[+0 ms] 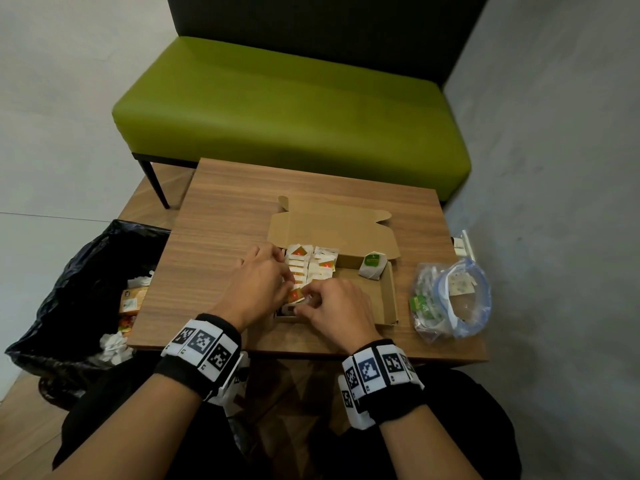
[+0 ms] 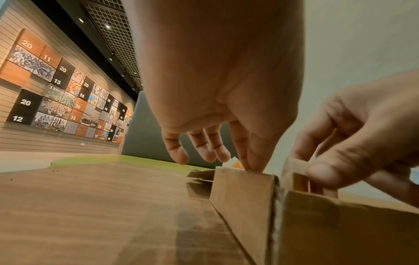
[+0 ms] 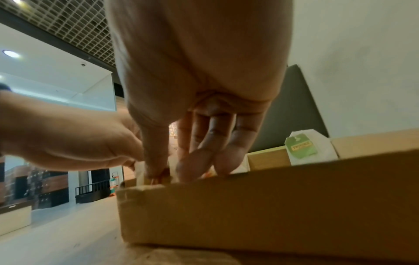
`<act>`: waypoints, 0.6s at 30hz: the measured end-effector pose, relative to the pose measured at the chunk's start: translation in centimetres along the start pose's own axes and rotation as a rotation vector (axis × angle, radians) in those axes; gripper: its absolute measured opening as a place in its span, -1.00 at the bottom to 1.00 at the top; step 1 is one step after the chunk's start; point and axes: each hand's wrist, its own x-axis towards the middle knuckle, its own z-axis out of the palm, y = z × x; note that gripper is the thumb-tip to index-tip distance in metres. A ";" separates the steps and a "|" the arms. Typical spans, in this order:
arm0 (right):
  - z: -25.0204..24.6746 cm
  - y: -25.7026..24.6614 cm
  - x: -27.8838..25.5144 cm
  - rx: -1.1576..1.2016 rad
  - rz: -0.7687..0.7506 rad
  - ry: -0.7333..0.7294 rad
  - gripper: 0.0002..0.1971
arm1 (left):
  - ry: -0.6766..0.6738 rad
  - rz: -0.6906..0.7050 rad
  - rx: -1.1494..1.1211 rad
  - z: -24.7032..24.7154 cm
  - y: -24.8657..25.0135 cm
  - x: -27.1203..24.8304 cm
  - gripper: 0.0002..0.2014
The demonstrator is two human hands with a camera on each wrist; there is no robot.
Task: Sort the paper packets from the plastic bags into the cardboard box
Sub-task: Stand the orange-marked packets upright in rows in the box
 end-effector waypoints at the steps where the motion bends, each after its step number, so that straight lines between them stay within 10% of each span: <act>1: -0.1 0.1 0.0 0.020 0.004 0.017 -0.66 | 0.002 0.004 -0.015 -0.1 -0.1 0.0 -0.84; 18: -0.7 0.8 0.2 0.223 -0.027 0.197 -0.85 | 0.020 0.050 0.007 0.4 -0.7 -0.7 -0.80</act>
